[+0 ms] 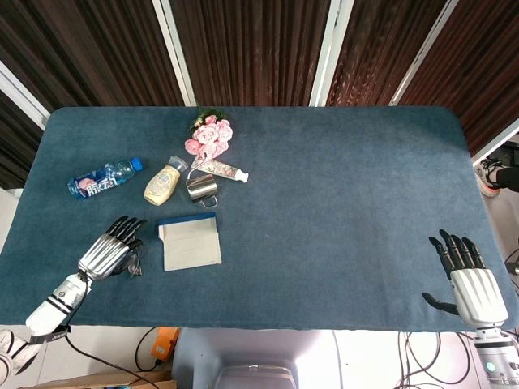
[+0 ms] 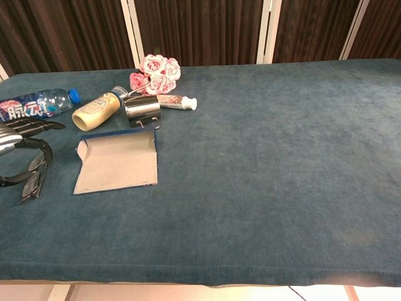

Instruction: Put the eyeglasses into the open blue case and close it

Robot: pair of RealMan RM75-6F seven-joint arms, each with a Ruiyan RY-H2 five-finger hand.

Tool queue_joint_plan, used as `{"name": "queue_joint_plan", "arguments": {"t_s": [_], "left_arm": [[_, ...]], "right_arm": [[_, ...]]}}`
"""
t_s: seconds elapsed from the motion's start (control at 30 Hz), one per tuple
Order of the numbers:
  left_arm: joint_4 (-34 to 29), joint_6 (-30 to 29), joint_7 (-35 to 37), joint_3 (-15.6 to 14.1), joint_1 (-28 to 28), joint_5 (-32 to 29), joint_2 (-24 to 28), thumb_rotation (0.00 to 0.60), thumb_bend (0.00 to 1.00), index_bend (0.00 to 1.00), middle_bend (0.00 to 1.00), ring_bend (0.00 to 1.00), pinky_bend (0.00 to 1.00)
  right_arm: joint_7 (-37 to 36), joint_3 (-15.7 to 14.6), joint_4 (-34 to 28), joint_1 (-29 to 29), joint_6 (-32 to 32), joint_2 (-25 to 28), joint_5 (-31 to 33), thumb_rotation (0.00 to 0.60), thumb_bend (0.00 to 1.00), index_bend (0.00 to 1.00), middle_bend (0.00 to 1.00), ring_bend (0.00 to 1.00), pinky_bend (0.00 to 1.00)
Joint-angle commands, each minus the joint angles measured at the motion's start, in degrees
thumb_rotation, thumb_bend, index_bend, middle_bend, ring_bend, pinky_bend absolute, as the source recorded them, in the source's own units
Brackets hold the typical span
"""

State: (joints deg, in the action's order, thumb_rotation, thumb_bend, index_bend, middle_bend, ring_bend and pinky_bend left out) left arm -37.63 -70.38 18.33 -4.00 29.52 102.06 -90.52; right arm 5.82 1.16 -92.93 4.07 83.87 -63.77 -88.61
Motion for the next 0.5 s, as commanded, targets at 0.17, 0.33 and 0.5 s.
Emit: {"name": "queue_joint_plan", "arguments": {"t_s": [0.17,0.33,0.5], "left_arm": [[3.21,0.85,1.77,-0.88,1.11,-0.87,-1.88,0.6,0.39,0.41,0.0,0.0,0.06],[4.72,1.42,2.97,-1.33,1.51,-1.53,-2.64,0.6,0.37,0.43,0.0,0.0,0.06],[6.02,1.72,3.63,-1.76,1.79,-2.0,-3.26,0.6,0.38,0.44,0.0,0.0,0.06]], "right_arm": [[-0.4,-0.03,-0.03,-0.1,0.19,0.2,-0.12,0.6,0.27,0.0,0.0,0.0,0.01],[-0.6,0.02,-0.01,-0.18,0.35,0.25,-0.1,0.6,0.27,0.0,0.0,0.0,0.01],[-0.54,0.02,0.0,-0.21,0.32,0.27,-0.03,0.6,0.27,0.0,0.0,0.0,0.01]]}}
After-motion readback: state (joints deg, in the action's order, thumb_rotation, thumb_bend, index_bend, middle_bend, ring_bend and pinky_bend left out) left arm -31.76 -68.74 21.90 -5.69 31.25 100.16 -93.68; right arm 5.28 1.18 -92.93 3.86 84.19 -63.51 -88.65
